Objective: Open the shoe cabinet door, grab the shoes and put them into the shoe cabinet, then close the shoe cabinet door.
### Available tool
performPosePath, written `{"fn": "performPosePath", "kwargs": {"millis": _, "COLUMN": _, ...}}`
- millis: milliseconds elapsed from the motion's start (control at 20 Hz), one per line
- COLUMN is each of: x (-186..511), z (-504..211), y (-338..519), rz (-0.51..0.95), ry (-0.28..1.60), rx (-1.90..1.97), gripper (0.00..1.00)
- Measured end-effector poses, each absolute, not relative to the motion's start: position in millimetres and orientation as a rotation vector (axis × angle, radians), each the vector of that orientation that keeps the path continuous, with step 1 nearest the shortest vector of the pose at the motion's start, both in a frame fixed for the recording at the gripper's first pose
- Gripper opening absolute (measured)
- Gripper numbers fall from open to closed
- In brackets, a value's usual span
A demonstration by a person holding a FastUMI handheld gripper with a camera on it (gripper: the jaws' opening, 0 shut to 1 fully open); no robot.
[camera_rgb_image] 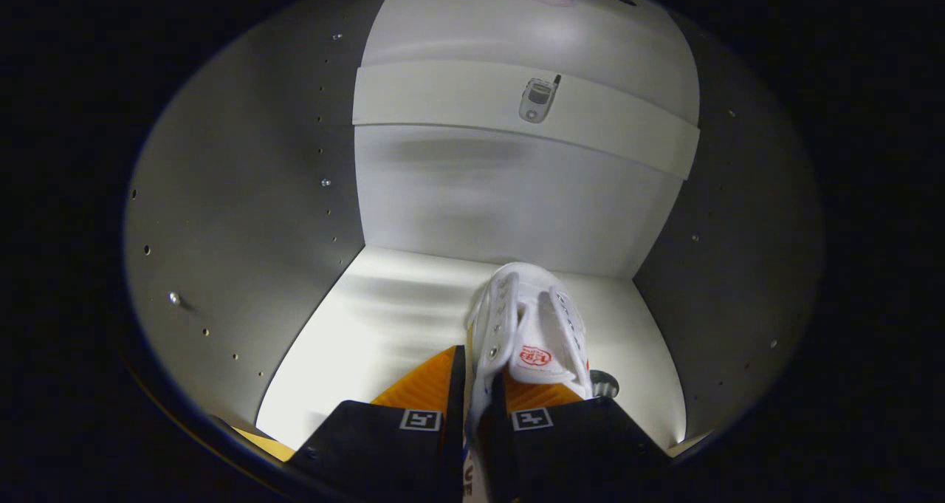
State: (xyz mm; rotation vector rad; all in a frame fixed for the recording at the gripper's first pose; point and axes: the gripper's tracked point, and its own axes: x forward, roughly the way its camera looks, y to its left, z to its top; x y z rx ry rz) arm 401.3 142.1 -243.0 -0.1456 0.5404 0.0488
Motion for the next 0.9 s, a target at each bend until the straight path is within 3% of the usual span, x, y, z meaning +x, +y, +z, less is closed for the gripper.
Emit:
{"fn": "performPosePath", "kwargs": {"millis": 50, "x": 397, "z": -242, "y": 144, "rz": 0.057, "ry": 0.536, "rx": -0.127, "gripper": 0.21}}
{"fn": "performPosePath", "kwargs": {"millis": 150, "x": 388, "z": -240, "y": 152, "rz": 0.083, "ry": 0.531, "rx": -0.094, "gripper": 0.4}}
{"fn": "performPosePath", "kwargs": {"millis": 400, "x": 364, "z": -219, "y": 159, "rz": 0.081, "ry": 0.474, "rx": -0.095, "gripper": 0.99}}
{"fn": "performPosePath", "kwargs": {"millis": 900, "x": 290, "z": -151, "y": 144, "rz": 0.067, "ry": 0.313, "rx": -0.05, "gripper": 0.98}}
